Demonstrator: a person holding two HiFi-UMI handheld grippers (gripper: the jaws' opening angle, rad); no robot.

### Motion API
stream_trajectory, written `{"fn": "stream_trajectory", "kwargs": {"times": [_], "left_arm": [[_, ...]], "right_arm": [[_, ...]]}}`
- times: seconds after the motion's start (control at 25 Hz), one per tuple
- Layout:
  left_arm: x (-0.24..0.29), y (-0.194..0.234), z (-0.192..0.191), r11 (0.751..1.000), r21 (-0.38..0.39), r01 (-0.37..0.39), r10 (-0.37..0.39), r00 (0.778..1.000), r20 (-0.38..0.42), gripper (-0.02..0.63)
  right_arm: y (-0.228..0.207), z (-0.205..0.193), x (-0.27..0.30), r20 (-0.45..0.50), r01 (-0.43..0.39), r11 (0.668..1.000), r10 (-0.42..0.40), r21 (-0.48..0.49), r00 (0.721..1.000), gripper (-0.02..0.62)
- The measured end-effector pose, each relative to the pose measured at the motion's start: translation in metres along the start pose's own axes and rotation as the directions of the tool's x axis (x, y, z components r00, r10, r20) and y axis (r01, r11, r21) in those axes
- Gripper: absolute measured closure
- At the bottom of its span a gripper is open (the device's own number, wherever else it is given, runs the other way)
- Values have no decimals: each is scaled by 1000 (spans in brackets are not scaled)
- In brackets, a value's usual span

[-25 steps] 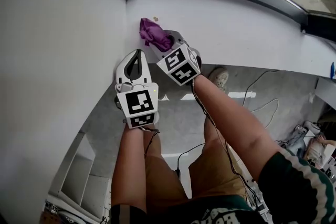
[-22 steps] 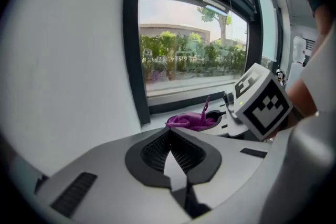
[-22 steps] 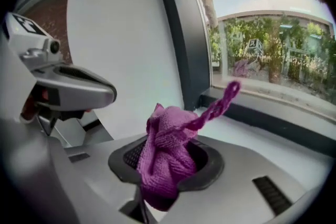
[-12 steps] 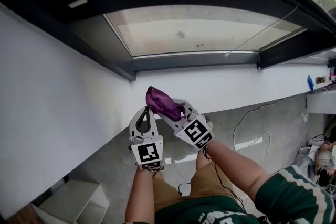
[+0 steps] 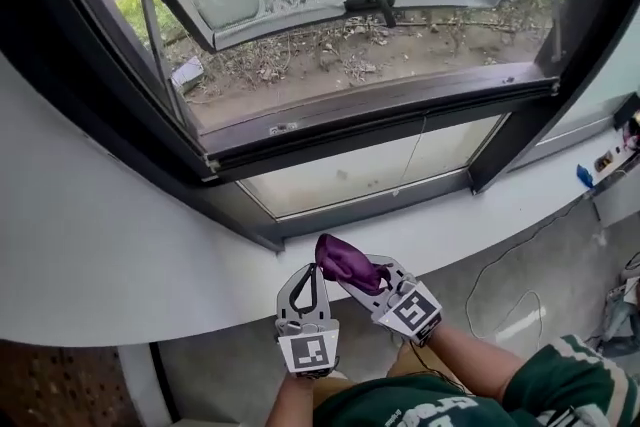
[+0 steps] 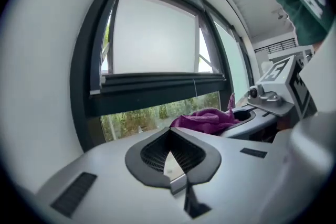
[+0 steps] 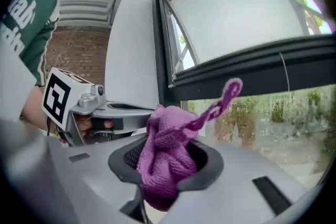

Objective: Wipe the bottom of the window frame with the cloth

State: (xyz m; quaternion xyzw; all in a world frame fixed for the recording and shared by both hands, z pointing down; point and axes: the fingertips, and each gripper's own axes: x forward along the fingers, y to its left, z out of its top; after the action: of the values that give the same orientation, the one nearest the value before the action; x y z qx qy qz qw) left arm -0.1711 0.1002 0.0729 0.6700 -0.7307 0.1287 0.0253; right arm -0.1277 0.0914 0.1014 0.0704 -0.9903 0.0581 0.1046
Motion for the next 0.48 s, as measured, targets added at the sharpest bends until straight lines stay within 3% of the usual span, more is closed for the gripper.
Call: {"fn": "stream_trajectory", "kwargs": {"times": [0.24,0.48], "left_arm": [[-32,-19,61,999,10,42,-43,995,92,600],[-56,-30,111,995,78,61,-75,981,179,600]], "right_arm": [[-13,73,-54,87,58,996,-52,-62,995,465],[-18,141,-95,261,188,974,-151,-122,954,466]]}}
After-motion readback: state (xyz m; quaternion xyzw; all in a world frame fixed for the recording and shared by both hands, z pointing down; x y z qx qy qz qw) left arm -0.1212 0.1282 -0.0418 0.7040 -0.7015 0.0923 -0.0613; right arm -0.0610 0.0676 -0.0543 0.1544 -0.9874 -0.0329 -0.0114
